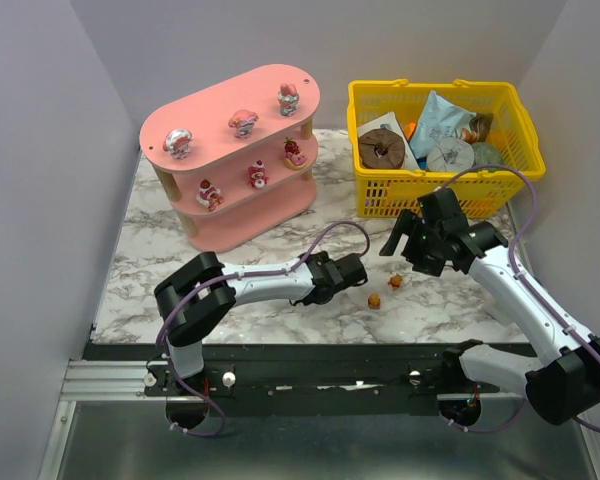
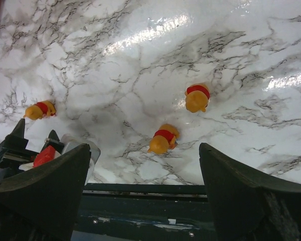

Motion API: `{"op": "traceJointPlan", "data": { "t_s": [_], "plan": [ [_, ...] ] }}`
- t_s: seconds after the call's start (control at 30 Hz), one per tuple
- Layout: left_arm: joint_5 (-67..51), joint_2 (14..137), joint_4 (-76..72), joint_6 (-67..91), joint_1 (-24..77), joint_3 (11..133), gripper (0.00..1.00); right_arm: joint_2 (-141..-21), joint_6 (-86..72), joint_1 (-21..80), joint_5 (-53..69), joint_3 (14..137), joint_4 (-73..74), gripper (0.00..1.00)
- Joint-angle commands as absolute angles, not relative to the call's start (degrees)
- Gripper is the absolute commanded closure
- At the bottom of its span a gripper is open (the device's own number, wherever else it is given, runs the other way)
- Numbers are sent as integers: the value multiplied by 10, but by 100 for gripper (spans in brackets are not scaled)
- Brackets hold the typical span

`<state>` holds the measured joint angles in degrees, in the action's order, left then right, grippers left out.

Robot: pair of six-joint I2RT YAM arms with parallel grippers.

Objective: Place and organize the plastic toys onto the shelf

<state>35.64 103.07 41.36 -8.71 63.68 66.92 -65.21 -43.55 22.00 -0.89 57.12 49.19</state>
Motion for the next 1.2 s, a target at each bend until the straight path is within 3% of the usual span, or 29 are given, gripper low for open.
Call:
{"op": "traceJointPlan", "data": {
  "t_s": [0.0, 1.17],
  "plan": [
    [381, 1036, 389, -100, 626, 663, 39, -653, -437, 217, -24, 589, 508, 5],
    [328, 1060, 377, -81, 588, 671, 51, -670, -434, 215, -36, 599, 504, 7]
  ]
}}
